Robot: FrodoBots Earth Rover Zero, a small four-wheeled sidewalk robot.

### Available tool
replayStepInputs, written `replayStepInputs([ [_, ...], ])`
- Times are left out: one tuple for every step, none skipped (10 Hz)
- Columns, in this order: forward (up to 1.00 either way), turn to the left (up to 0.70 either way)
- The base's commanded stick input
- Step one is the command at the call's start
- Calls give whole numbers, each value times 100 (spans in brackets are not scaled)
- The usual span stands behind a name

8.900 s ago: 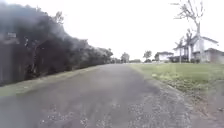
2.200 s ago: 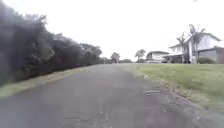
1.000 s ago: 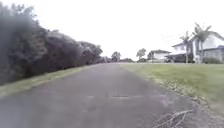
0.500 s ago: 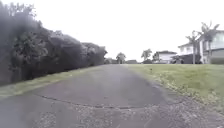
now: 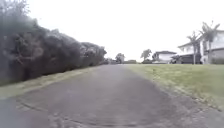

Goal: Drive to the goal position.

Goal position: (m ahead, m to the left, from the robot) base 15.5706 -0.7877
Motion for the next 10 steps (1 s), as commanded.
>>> replayStepInputs([
  [85, 1],
  [85, 0],
  [85, 0],
  [85, 0],
  [85, 0],
  [85, 0],
  [85, 0],
  [85, 0],
  [85, 0],
  [85, 0],
])
